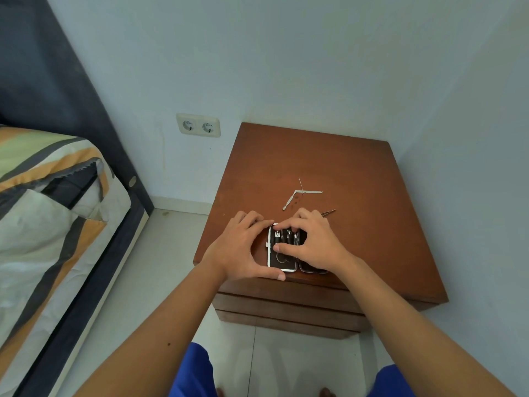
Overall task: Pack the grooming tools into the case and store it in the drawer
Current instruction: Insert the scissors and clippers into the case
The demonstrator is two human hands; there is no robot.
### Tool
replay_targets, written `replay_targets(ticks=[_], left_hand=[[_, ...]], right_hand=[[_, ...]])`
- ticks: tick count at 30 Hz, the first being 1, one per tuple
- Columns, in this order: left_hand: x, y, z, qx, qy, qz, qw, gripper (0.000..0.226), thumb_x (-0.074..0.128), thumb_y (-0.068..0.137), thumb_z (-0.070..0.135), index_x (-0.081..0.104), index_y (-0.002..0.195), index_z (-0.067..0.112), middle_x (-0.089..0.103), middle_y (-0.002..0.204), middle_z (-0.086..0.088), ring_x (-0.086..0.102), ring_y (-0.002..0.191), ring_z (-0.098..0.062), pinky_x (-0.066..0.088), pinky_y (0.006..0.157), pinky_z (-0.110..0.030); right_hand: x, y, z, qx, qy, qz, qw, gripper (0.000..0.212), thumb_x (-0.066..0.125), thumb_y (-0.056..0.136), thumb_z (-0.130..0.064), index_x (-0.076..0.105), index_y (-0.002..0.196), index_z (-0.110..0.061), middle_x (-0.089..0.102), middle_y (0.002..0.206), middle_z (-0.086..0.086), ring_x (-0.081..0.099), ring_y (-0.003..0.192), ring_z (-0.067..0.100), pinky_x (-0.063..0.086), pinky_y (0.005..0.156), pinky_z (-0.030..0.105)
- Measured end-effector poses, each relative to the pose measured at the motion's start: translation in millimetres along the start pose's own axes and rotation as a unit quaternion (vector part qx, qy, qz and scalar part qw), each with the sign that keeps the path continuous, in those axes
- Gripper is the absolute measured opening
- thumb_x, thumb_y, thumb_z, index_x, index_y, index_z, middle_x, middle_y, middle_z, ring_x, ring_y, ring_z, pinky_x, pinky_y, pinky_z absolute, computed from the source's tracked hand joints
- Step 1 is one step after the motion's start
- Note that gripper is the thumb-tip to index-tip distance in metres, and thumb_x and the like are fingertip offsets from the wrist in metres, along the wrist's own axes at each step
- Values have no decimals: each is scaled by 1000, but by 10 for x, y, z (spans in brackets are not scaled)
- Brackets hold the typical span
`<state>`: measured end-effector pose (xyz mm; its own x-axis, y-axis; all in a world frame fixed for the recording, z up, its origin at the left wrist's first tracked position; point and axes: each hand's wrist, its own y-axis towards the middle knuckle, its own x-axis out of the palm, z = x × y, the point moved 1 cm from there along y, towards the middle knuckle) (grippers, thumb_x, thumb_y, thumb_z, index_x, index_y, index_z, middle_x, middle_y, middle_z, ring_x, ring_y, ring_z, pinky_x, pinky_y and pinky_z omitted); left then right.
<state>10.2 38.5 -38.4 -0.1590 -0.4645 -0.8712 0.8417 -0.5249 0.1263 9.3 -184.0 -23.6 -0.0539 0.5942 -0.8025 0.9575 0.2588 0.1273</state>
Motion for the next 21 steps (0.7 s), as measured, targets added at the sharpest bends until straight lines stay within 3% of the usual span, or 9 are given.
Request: replay_targets(ticks=[3, 8, 14, 18, 21], left_hand=[[-1, 2, 4, 8, 0, 12, 1000, 124, 74, 55, 96, 51, 153, 22, 47, 129, 12, 42, 116, -15, 44, 109, -35], [-12, 0, 6, 1, -2, 8, 1000, 125, 74, 54, 96, 49, 153, 24, 43, 130, 16, 40, 118, -12, 41, 111, -30], [-10, 8, -2, -2, -7, 2, 1000, 126, 75, 54, 96, 47, 155, 26, 42, 133, 16, 39, 119, -11, 37, 111, -26], [-17, 12, 1, -8, -10, -7, 1000, 126, 73, 54, 97, 46, 155, 27, 42, 134, 17, 39, 121, -10, 39, 112, -28], [-18, 8, 7, -6, -12, -1, 1000, 126, 74, 54, 97, 47, 154, 26, 43, 133, 16, 40, 120, -11, 40, 112, -30]], right_hand=[[-52, 1, -13, 6, 24, -12, 1000, 47, 85, 76, -56, 72, 119, -44, 54, 94, -15, 46, 96, 5, 34, 89, 25], [-281, 131, 95, 27, 75, 38, 996, 33, 88, 81, -37, 78, 112, -33, 62, 94, -9, 55, 81, 5, 42, 75, 11], [-619, 148, 603, 58, 21, 58, 996, 23, 80, 90, -18, 80, 110, -29, 62, 96, -6, 64, 87, 14, 46, 80, 21], [-675, 103, 736, 40, -35, -2, 999, 23, 77, 94, -16, 81, 111, -31, 58, 98, -7, 55, 87, 3, 42, 80, 16], [-669, 122, 760, 28, -57, 8, 998, 14, 80, 91, -20, 82, 100, -30, 59, 97, -6, 55, 85, 8, 47, 82, 27]])
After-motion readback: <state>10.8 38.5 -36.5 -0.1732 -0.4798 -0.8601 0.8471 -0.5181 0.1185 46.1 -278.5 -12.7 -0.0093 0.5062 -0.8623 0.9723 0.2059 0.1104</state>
